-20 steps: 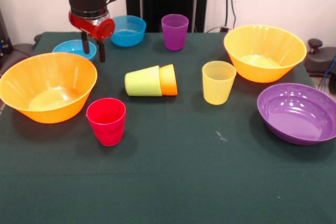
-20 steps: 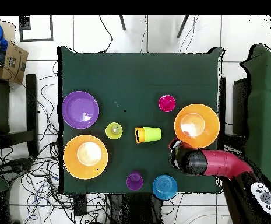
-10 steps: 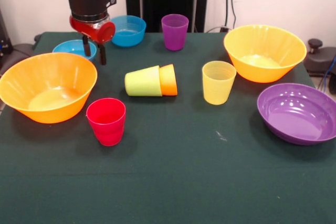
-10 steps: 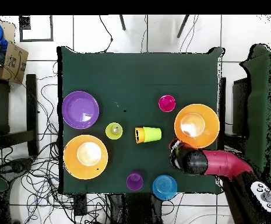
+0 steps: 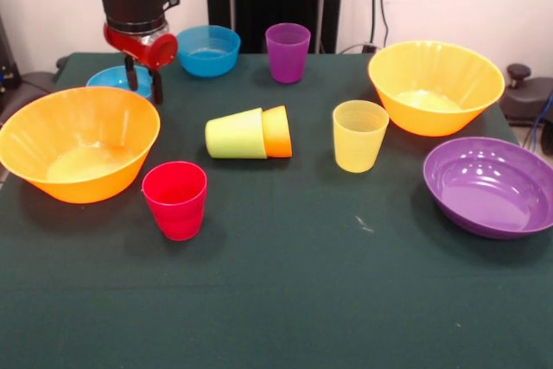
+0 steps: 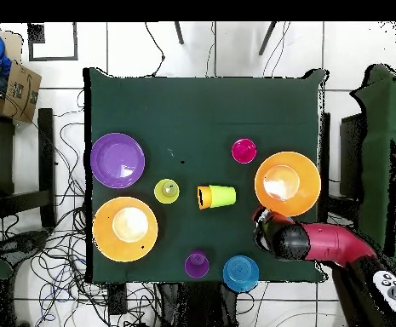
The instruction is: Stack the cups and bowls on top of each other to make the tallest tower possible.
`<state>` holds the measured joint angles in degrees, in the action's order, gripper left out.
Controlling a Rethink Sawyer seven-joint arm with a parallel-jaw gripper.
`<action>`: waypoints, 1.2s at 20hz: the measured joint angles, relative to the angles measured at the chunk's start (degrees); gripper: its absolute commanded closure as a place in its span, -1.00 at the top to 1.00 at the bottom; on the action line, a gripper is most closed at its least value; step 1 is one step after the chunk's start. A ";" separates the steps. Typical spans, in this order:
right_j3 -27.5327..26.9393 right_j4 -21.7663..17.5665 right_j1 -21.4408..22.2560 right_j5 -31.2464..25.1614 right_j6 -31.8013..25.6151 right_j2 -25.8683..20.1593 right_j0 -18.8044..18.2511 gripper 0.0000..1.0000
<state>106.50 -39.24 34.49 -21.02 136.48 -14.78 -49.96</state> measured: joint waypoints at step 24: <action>1.16 -3.33 3.29 -0.01 0.00 -1.17 -6.54 1.00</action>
<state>107.65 -42.57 37.78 -21.03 136.48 -15.95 -56.51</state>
